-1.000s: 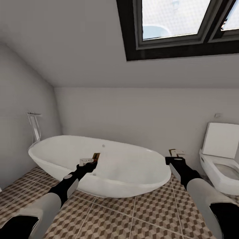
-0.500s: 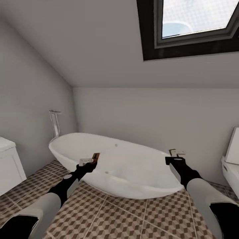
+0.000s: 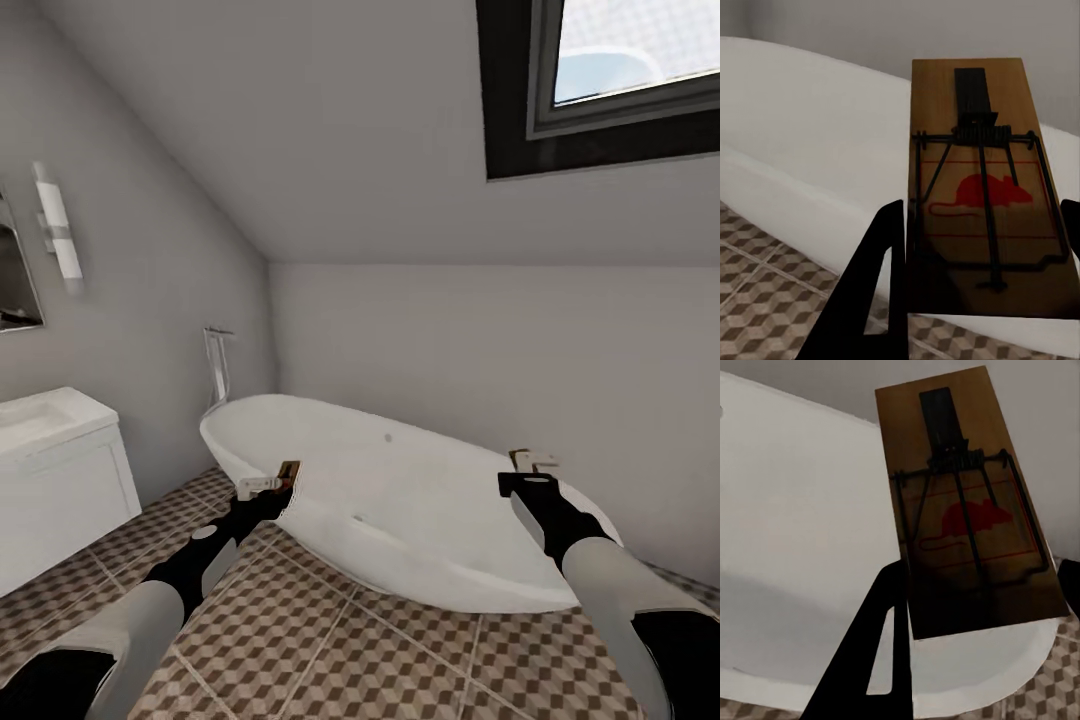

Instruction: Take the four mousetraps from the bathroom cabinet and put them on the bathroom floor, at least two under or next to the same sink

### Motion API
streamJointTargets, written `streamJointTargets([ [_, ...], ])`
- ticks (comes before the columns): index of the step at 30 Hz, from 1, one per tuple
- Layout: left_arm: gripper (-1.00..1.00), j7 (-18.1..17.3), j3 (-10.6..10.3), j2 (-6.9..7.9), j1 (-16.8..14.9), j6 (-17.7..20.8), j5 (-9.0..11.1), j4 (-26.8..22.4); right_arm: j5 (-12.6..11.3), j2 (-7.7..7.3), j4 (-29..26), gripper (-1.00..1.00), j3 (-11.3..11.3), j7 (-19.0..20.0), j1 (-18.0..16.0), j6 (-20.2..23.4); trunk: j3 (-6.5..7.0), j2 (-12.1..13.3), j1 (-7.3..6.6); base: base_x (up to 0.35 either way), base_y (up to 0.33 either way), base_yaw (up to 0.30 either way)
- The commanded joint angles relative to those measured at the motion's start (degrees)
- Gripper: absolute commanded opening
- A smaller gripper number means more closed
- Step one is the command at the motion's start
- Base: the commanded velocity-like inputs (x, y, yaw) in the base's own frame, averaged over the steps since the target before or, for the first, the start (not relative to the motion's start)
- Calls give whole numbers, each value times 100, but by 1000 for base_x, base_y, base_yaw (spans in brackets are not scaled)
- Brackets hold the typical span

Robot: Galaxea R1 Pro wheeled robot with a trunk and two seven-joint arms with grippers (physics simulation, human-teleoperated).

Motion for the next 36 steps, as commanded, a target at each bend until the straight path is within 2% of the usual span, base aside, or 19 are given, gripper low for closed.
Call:
streamJointTargets([
  [1,-100,-3,-46,5,-7,-23,58,10,-58,-8,-14,-100,49,-41,-2,35,-7,-4,0,0,0,283],
  [23,-100,15,-7,21,-7,-26,90,8,-76,17,3,-100,58,19,-3,35,-7,-4,0,0,0,283],
  [25,-100,58,-3,19,-7,-24,93,6,-76,18,3,-100,58,20,-2,35,-7,-4,0,0,0,283],
  [28,-100,424,-16,-3,-7,-21,88,5,-81,19,3,-100,58,21,-3,35,-7,-4,0,0,0,283],
  [31,-100,619,-47,-10,-7,-16,72,5,-78,31,4,-100,58,21,-2,35,-7,-4,0,0,0,283],
  [36,-100,714,-74,-19,-7,31,52,12,-49,125,197,-100,72,28,-2,35,-7,-4,0,0,0,283],
])
